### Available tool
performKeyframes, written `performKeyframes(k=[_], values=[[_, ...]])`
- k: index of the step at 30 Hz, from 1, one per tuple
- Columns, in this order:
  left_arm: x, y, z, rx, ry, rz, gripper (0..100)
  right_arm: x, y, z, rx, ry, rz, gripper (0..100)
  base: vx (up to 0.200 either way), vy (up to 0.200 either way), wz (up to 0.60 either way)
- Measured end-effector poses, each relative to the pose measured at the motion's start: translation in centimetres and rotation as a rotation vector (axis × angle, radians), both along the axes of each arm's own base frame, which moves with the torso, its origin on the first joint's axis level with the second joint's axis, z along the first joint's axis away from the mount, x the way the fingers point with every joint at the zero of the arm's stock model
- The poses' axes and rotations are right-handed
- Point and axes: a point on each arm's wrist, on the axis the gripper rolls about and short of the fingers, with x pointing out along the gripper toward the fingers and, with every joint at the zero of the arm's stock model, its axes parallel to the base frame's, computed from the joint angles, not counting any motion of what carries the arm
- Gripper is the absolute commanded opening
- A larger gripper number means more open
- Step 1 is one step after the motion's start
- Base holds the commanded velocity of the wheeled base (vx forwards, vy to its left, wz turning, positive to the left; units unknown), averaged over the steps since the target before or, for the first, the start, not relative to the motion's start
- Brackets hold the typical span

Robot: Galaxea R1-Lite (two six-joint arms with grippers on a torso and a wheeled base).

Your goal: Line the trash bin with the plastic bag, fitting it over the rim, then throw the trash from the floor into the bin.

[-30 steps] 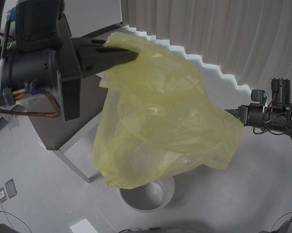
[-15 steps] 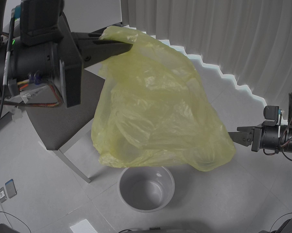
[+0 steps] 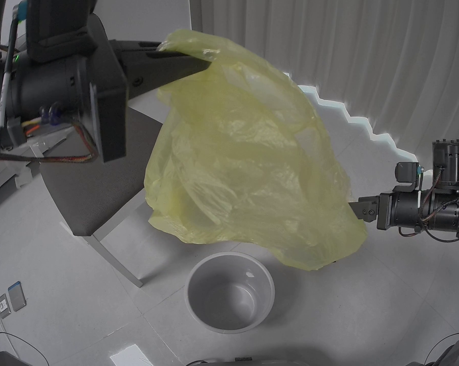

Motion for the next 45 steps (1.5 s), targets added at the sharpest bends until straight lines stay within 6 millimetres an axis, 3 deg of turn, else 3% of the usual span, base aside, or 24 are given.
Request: performKeyframes(k=[3,4,10,23,30,36,45], values=[[0.0,0.0,0.0,-0.003,-0.002,-0.001,0,0.9,0.2,-0.8,-0.008,0.027,-0.002,100,0.0,0.0,0.0],[-0.1,0.0,0.0,-0.003,-0.002,-0.001,0,1.2,0.3,-1.1,-0.01,0.035,-0.002,0,0.0,0.0,0.0],[-0.1,0.1,0.1,-0.005,-0.004,0.0,0,2.2,0.5,-1.9,-0.014,0.048,-0.003,0,0.0,0.0,0.0],[0.6,-0.7,0.5,-0.019,0.009,0.001,0,2.3,0.5,-2.5,-0.022,0.078,-0.011,0,0.0,0.0,0.0],[1.8,-0.2,-0.2,-0.092,0.152,0.133,0,2.3,0.5,-2.6,-0.024,0.08,-0.015,0,0.0,0.0,0.0],[2.9,0.0,-1.8,-0.152,0.252,0.312,0,2.4,0.8,-2.5,-0.036,0.07,-0.035,0,0.0,0.0,0.0],[2.5,1.1,-6.7,-0.147,0.411,0.407,0,2.7,2.2,-2.8,-0.071,0.061,-0.045,0,0.0,0.0,0.0]])
